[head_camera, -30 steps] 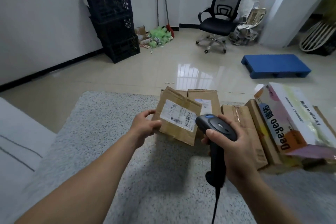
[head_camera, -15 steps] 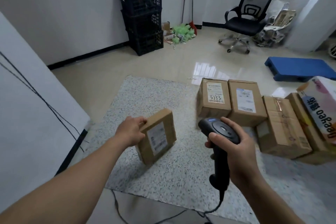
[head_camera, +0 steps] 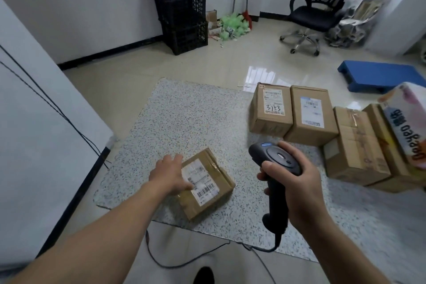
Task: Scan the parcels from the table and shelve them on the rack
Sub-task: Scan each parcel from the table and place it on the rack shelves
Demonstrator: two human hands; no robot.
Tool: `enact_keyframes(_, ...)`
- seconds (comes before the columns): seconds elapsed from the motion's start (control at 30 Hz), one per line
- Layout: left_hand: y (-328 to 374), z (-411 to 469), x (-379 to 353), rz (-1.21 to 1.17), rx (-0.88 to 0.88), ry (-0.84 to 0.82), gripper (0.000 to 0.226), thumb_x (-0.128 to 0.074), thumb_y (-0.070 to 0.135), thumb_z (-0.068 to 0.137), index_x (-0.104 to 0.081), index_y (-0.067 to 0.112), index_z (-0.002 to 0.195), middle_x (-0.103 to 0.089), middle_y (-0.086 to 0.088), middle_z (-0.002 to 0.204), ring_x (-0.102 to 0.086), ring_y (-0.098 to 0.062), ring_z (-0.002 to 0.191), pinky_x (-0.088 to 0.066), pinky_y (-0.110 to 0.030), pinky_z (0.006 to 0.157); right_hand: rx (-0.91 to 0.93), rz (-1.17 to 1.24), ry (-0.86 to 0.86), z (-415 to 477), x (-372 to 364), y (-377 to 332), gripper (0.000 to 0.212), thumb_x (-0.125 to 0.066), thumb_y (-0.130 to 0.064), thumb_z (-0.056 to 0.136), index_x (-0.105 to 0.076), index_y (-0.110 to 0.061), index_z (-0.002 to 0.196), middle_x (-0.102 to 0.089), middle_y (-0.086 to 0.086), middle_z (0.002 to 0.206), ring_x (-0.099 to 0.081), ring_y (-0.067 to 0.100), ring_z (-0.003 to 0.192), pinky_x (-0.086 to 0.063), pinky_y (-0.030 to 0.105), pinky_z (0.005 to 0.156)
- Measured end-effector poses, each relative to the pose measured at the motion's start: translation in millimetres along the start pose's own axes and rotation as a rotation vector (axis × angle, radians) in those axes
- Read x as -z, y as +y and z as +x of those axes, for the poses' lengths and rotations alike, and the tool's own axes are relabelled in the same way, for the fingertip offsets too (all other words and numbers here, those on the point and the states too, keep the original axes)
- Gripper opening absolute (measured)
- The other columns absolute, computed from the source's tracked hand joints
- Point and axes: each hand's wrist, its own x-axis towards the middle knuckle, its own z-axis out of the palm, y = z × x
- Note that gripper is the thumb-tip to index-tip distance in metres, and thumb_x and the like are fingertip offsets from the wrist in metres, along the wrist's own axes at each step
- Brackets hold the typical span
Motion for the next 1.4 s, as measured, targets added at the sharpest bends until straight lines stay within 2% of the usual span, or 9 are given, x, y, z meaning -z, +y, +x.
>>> enact_keyframes(0.1, 1.4, -9.3, -18.3, 0.043, 0.018, -0.087, 0.129, -0.088, 0.063, 0.059, -0.01, 0.03, 0.157, -0.01, -0.011, 0.165, -0.016, -0.037, 0.15, -0.034, -0.058, 0.114, -0.014, -0.014, -0.011, -3.5, 7.2, 7.3, 0.061, -0.079, -0.019, 0.062, -0.064, -0.029, 0.12, -0.076, 0.01, 0.096, -0.073, 0.033, 0.073, -0.054, 0.039, 0.055)
enact_keyframes(0.2, 0.3, -12.4, -30.7, 0.033, 0.044, -0.122, 0.142, -0.09, 0.059, 0.058, 0.005, 0.03, 0.159, 0.004, -0.01, 0.168, -0.004, -0.039, 0.153, -0.028, -0.061, 0.117, -0.025, -0.019, -0.01, -6.4, 12.9, 13.9, 0.06, -0.079, -0.019, 0.062, -0.064, -0.03, 0.119, -0.076, 0.009, 0.097, -0.073, 0.034, 0.073, -0.054, 0.04, 0.055)
enact_keyframes(0.37, -0.7, -6.8, -40.8, 0.043, 0.025, -0.11, 0.148, -0.091, 0.062, 0.052, 0.01, 0.033, 0.156, 0.002, -0.011, 0.167, -0.008, -0.039, 0.151, -0.033, -0.062, 0.114, -0.055, -0.02, -0.002, -7.5, 19.0, 22.9, 0.064, -0.079, -0.018, 0.062, -0.063, -0.028, 0.122, -0.075, 0.012, 0.099, -0.073, 0.034, 0.073, -0.053, 0.041, 0.056)
enact_keyframes(0.57, 3.1, -7.8, -46.5, 0.165, -0.013, -0.14, 0.149, -0.087, 0.067, 0.057, 0.018, 0.03, 0.156, 0.02, -0.015, 0.165, 0.011, -0.043, 0.152, -0.025, -0.061, 0.117, -0.085, -0.035, 0.0, -5.2, 22.8, 31.7, 0.065, -0.083, -0.013, 0.065, -0.063, -0.027, 0.125, -0.075, 0.013, 0.101, -0.073, 0.034, 0.073, -0.052, 0.04, 0.055)
enact_keyframes(0.7, 1.9, -6.8, -50.9, 0.18, -0.025, -0.097, 0.154, -0.088, 0.069, 0.052, 0.02, 0.033, 0.154, 0.01, -0.019, 0.163, 0.002, -0.043, 0.151, -0.025, -0.059, 0.118, -0.105, -0.028, 0.01, -4.5, 23.5, 37.3, 0.068, -0.079, -0.019, 0.061, -0.063, -0.026, 0.127, -0.075, 0.012, 0.101, -0.073, 0.033, 0.073, -0.053, 0.038, 0.054)
enact_keyframes(0.87, 10.6, -11.2, -47.6, 0.149, -0.04, 0.053, 0.147, -0.089, 0.063, 0.055, 0.017, 0.035, 0.153, -0.019, -0.016, 0.142, -0.029, -0.032, 0.131, -0.035, -0.047, 0.11, -0.112, -0.029, 0.006, -3.4, 22.2, 40.1, 0.069, -0.079, -0.019, 0.061, -0.062, -0.025, 0.127, -0.074, 0.014, 0.1, -0.073, 0.033, 0.073, -0.052, 0.038, 0.053)
enact_keyframes(1.03, 23.6, -21.9, -43.7, 0.104, -0.094, 0.205, 0.123, -0.086, 0.053, 0.067, -0.003, 0.026, 0.154, -0.027, -0.01, 0.127, -0.034, -0.023, 0.113, -0.038, -0.039, 0.102, -0.105, -0.014, -0.012, -6.1, 21.2, 33.7, 0.065, -0.079, -0.019, 0.061, -0.064, -0.028, 0.123, -0.076, 0.009, 0.098, -0.073, 0.035, 0.074, -0.053, 0.039, 0.055)
enact_keyframes(1.2, 32.0, -37.5, -39.9, 0.093, -0.131, 0.295, 0.084, -0.085, 0.041, 0.073, -0.033, 0.022, 0.137, -0.028, -0.004, 0.115, -0.033, -0.016, 0.097, -0.045, -0.028, 0.087, -0.081, -0.011, -0.038, -12.2, 25.2, 24.8, 0.067, -0.079, -0.019, 0.061, -0.063, -0.027, 0.125, -0.076, 0.008, 0.098, -0.073, 0.034, 0.074, -0.054, 0.039, 0.055)
enact_keyframes(1.4, 35.9, -53.1, -41.4, 0.116, -0.134, 0.363, 0.074, -0.084, 0.041, 0.074, -0.037, 0.024, 0.13, -0.031, -0.005, 0.119, -0.034, -0.018, 0.102, -0.046, -0.028, 0.088, -0.07, -0.013, -0.053, -22.4, 38.7, 22.3, 0.072, -0.079, -0.019, 0.061, -0.062, -0.023, 0.13, -0.076, 0.009, 0.098, -0.073, 0.035, 0.074, -0.054, 0.039, 0.054)
